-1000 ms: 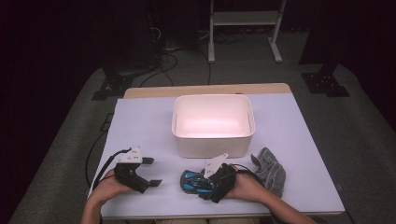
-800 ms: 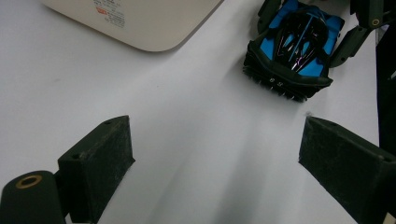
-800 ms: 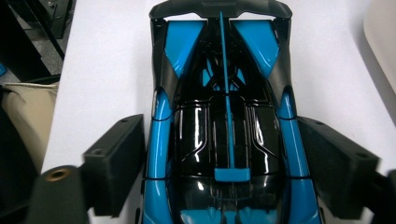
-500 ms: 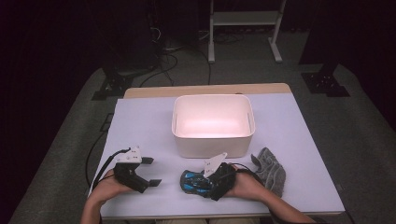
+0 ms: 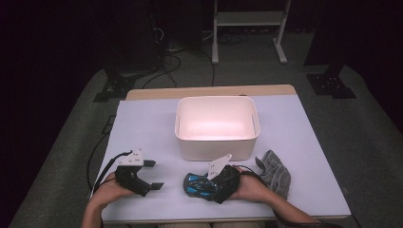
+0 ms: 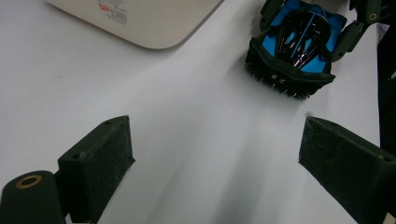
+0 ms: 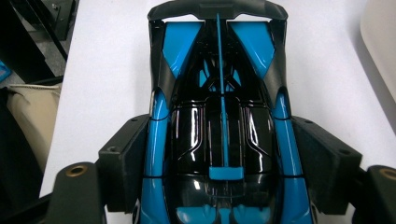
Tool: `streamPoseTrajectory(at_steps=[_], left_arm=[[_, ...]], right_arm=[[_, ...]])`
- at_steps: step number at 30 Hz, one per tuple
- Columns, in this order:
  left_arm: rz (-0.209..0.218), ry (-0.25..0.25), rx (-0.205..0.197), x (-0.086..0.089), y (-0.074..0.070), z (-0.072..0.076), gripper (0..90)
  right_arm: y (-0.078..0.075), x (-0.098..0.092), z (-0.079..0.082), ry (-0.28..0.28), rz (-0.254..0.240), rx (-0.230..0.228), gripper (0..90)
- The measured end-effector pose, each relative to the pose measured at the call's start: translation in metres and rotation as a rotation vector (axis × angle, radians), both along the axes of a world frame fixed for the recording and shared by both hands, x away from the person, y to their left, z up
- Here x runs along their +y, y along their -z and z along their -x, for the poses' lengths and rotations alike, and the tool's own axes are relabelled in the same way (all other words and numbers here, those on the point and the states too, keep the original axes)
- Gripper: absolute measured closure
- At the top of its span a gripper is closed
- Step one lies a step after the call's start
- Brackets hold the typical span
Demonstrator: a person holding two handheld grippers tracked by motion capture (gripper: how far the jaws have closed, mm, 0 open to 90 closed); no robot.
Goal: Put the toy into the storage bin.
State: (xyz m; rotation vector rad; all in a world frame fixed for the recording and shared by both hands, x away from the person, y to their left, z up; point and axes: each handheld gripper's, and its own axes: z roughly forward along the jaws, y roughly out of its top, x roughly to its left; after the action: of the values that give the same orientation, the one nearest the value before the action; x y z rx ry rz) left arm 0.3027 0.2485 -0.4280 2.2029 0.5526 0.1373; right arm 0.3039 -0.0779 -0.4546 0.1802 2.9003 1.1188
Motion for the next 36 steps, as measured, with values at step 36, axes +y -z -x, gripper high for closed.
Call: streamPoseTrajectory(at_steps=[36], left_arm=[[-0.005,-0.004,-0.002,0.001,0.001,0.000,9.1]], right_arm=[[-0.047,-0.003,0.007,-0.026,-0.026,0.023,25.0]])
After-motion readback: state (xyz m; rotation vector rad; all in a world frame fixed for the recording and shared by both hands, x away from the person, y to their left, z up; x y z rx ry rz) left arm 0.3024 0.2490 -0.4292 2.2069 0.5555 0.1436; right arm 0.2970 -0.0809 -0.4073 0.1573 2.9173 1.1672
